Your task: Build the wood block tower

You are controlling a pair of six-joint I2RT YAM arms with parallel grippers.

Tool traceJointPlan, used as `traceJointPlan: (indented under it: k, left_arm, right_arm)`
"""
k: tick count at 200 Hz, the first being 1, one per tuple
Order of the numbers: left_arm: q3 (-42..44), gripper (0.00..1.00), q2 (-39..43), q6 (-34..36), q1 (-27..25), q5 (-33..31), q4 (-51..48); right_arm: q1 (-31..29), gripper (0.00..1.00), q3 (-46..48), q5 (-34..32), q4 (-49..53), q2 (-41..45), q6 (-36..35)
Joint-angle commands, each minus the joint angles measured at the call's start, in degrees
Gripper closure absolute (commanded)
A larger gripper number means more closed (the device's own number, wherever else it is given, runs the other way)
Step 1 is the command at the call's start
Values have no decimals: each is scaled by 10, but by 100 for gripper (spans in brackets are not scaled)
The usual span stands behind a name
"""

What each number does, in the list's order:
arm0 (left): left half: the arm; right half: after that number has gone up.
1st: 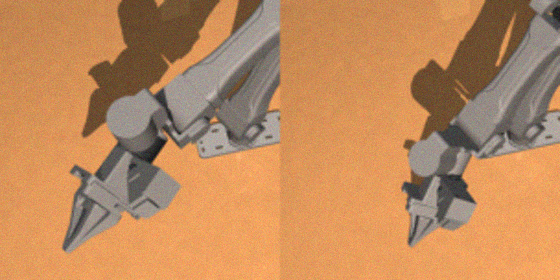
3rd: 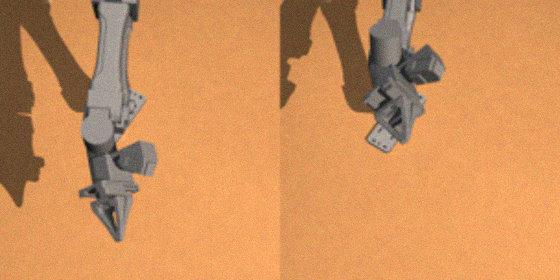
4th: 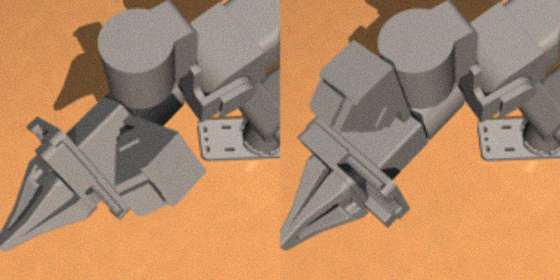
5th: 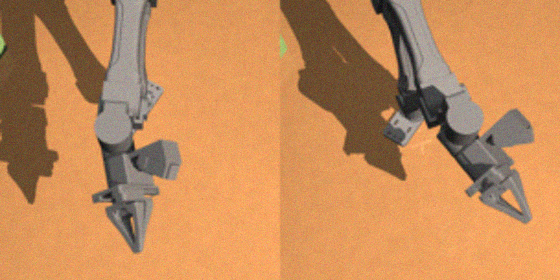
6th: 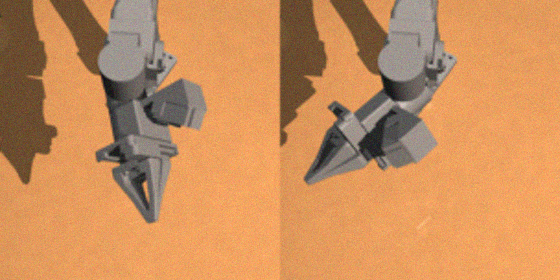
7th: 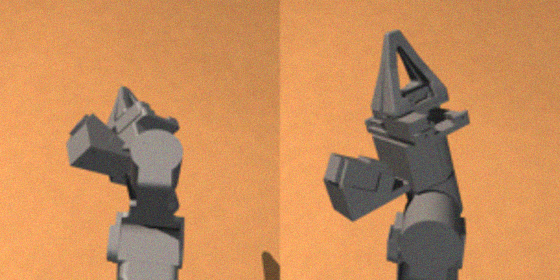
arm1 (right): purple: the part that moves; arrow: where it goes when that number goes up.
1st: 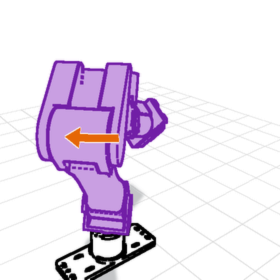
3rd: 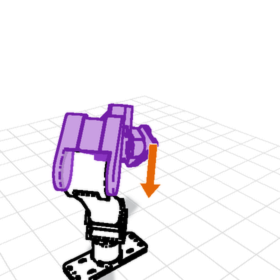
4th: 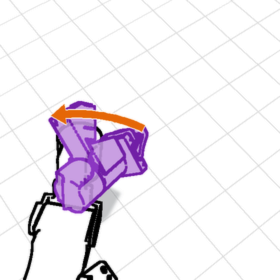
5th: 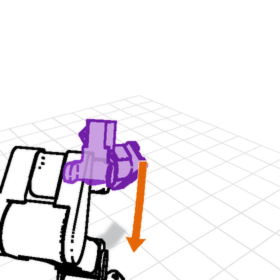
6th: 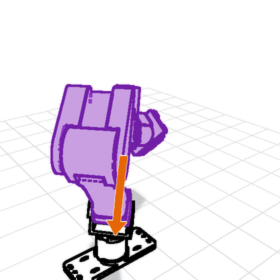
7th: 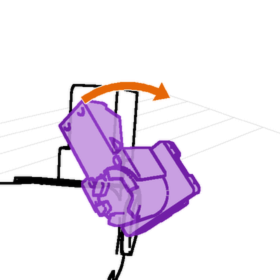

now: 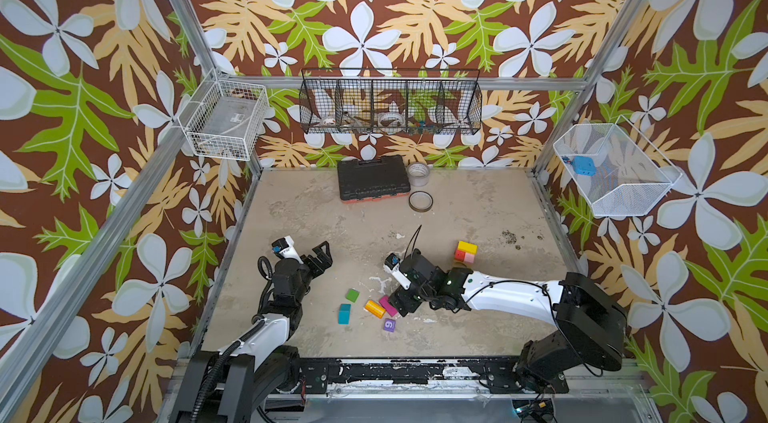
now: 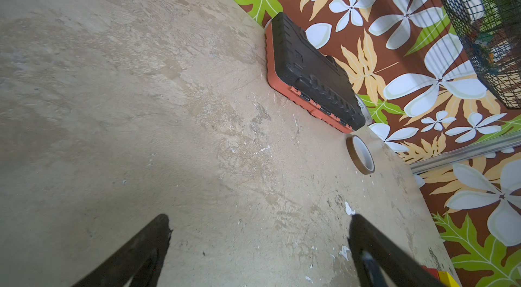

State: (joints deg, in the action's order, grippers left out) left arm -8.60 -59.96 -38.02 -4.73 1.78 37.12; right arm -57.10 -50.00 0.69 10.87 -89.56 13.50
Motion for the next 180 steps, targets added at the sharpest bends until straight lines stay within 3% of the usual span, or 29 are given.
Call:
traceJointPlan:
  k: [1, 106, 150, 180]
  left_arm:
    - [4, 0, 8, 0, 0, 1, 3]
    - [-4, 0, -8, 9, 0, 24, 1]
    - [-4, 0, -9, 10, 0, 26, 2]
    - [-4, 0, -9, 10, 0, 26, 3]
  right_arm:
    - [-12, 12, 10, -30, -6, 1, 23]
    - [-63, 17, -18, -54, -8, -89, 26]
    - [-63, 26, -9, -67, -11, -93, 30]
    - [-62, 38, -5, -78, -10, -96, 32]
